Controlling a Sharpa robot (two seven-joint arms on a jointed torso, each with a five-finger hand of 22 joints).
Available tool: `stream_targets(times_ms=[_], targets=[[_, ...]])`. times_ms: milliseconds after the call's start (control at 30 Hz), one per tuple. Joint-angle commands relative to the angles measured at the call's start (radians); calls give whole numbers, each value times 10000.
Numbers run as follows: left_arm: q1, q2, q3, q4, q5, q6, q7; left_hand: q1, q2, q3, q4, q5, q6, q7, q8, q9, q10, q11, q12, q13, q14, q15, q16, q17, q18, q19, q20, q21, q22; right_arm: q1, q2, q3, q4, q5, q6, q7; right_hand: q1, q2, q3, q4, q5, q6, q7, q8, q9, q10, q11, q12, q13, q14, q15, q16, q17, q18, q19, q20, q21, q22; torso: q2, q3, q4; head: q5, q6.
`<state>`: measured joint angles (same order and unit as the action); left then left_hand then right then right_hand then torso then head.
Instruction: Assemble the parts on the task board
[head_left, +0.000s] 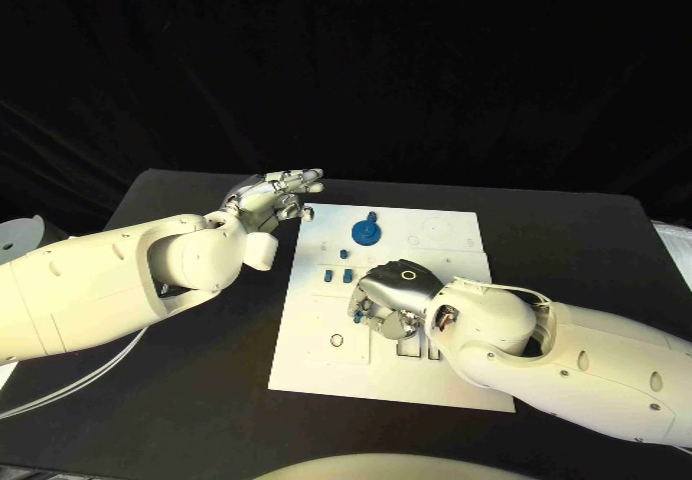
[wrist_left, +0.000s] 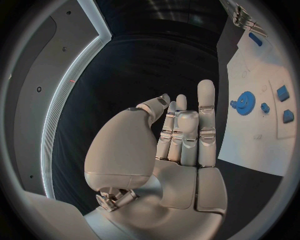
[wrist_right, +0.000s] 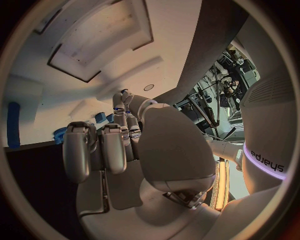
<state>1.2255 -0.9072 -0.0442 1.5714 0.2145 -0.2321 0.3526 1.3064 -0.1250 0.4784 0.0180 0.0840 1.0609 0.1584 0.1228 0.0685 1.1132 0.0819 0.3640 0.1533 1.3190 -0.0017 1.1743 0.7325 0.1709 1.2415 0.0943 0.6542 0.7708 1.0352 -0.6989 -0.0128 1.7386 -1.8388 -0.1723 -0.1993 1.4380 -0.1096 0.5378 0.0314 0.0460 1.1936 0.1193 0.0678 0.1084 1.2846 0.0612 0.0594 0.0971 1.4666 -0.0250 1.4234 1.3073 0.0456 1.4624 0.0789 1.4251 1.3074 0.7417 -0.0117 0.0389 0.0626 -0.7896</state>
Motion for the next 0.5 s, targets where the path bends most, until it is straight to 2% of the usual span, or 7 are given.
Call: stream_targets(times_ms=[33,200,300,367,467,500], targets=[[4,6,5,26,13,222,4,41,25,0,-62,34,-87,15,39,-9,-89,-9,26,14,-44,11,-9,-9,105,-17,48,-64,-16,-16,61,-37,-49,-212,444,-125,-123,-16,-58,3,26,69,18,24,13,-11,-71,38,-14,656,1,53,512,32,136,-17,26,626,0,-5,9,-11,-10],[4,4,5,31,11,230,-17,40,27,-3,-65,35,-94,17,41,-9,-110,-5,37,15,-57,14,-17,-35,105,-20,51,-69,-18,-20,159,-89,-126,-274,578,-236,-208,-58,-141,2,24,34,25,2,13,-55,-53,23,-43,650,18,46,502,32,132,-15,21,622,-4,-1,14,-5,-20],[4,0,5,34,10,239,-37,40,27,-3,-66,35,-95,18,41,-9,-113,-4,38,16,-59,14,-18,-38,105,-21,52,-69,-19,-22,178,-109,-187,-303,471,-356,-494,-241,-350,112,14,-194,6,-78,-37,-380,-21,-20,-143,633,55,-2,430,51,83,-1,-45,537,-9,-5,5,-7,-21],[4,-6,5,37,10,247,-49,37,28,-7,-67,35,-101,19,42,-9,-131,0,46,17,-67,17,-20,-49,105,-24,54,-74,-21,-23,174,-117,-220,-321,304,-430,-824,-475,-598,278,1,-590,10,-88,-133,-1106,86,1,-320,572,158,-195,158,128,-105,50,-320,175,-9,-6,1,-7,-24],[4,-14,5,40,-5,254,-60,37,28,-7,-67,35,-101,19,42,-9,-131,0,46,17,-67,17,-20,-49,105,-24,54,-74,-21,-23,171,-121,-240,-373,123,-493,-912,-583,-798,327,25,-1030,-12,-77,-243,-1700,210,6,-368,540,261,-295,25,248,-377,125,-731,-358,-7,-1,-3,-3,-12],[4,-18,5,39,-32,260,-68,37,28,-7,-67,35,-101,19,42,-9,-131,0,46,17,-67,17,-20,-49,105,-24,54,-74,-21,-23,166,-124,-247,-408,-5,-518,-906,-598,-992,337,16,-1195,-82,-55,-289,-2103,377,60,-343,528,380,-339,-33,311,-544,236,-1013,-709,-2,5,-1,-5,-4]])
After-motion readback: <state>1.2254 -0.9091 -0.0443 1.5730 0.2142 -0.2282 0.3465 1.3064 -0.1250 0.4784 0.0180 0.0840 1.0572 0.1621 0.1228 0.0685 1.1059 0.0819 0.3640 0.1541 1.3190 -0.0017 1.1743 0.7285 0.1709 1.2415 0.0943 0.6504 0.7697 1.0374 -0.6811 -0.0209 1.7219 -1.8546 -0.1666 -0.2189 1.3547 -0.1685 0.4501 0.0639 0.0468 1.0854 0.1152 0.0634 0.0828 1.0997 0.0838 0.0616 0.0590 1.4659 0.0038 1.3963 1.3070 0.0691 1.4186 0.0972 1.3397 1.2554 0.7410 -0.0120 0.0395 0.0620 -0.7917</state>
